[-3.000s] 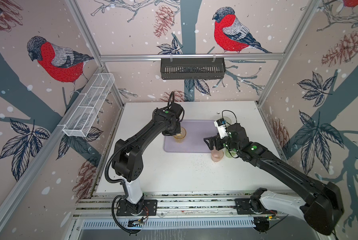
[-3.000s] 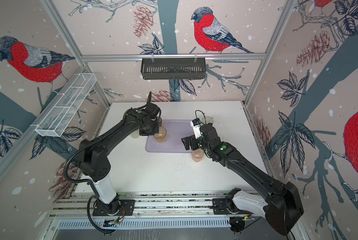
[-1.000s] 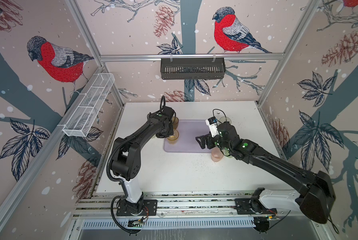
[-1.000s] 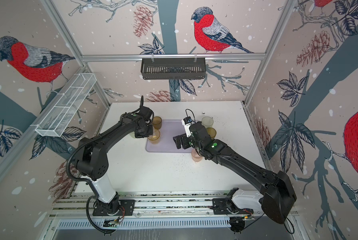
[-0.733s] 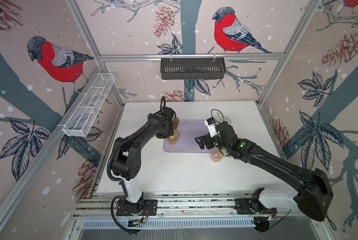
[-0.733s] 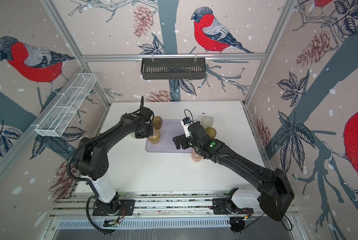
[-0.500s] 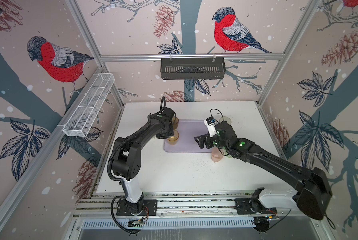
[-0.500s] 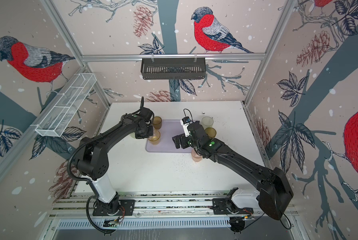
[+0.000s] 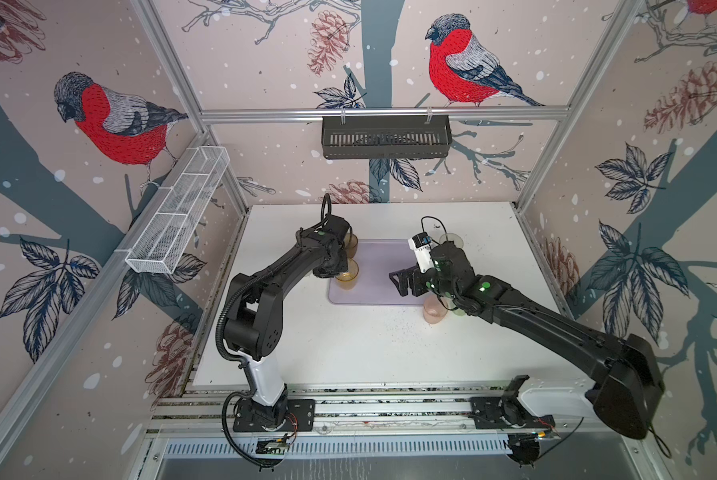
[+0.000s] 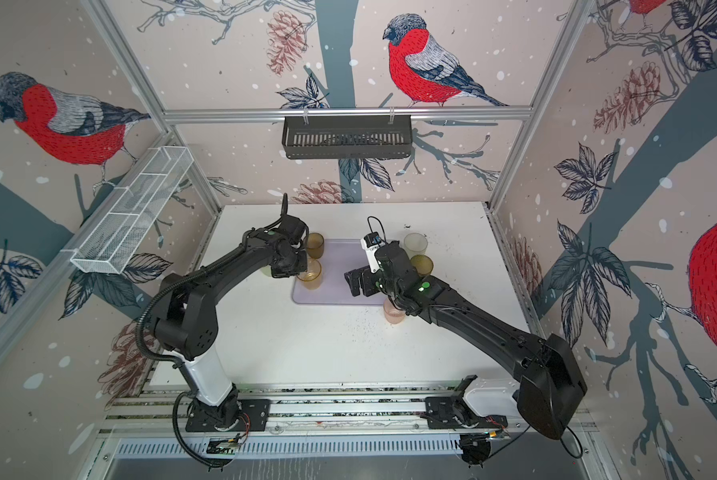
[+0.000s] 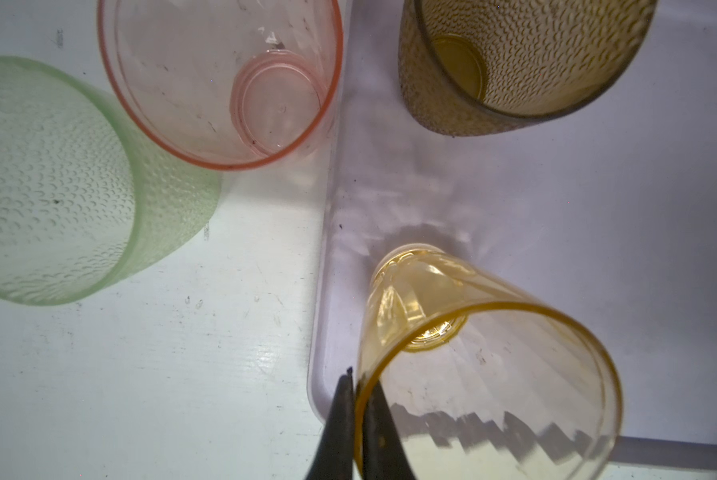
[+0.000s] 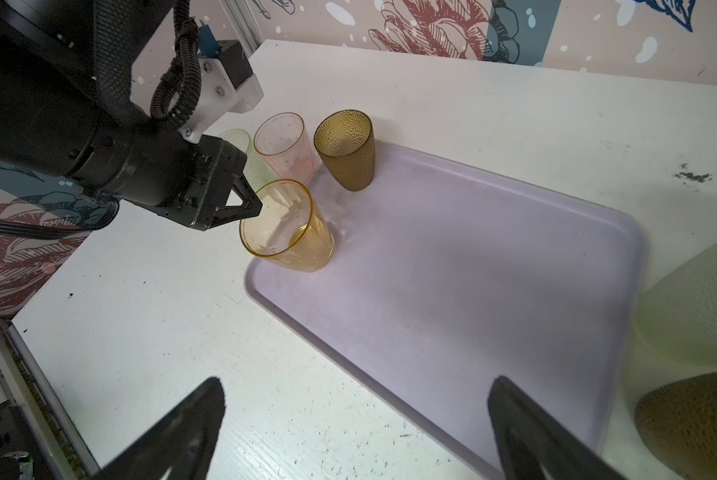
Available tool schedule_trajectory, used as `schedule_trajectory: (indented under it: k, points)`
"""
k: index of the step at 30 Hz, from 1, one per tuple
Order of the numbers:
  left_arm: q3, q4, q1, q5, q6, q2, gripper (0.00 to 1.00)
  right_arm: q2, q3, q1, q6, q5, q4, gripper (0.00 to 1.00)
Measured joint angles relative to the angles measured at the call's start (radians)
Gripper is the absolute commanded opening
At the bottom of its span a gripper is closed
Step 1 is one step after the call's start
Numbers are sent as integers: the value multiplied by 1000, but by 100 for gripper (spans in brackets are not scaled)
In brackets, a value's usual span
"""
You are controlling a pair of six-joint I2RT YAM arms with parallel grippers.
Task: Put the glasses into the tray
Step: 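Lower the yellow glass onto the tray beside the amber glass with left gripper, then open the left gripper and raise it while right gripper moves over pink glass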
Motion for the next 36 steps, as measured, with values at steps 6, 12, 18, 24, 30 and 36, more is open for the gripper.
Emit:
schedule_trajectory:
  k: [6, 12, 18, 24, 30, 36]
  points:
    - [-8, 9, 0, 0, -1, -5, 9, -1, 0, 0, 0, 0, 0, 100]
    - [-21, 10, 0, 0, -2, -10, 11, -7, -1, 0, 0, 0, 0, 99]
    - [-26, 7, 0, 1, -8, -11, 13, -10, -3, 0, -2, 0, 0, 99]
    - [-26, 7, 0, 1, -16, -11, 16, -14, -7, 0, -2, 0, 0, 100]
    - [-24, 6, 0, 1, -19, -11, 19, -16, -14, 0, -2, 0, 0, 99]
    - [-13, 3, 0, 2, -19, -11, 26, -16, -14, 0, -2, 0, 1, 100]
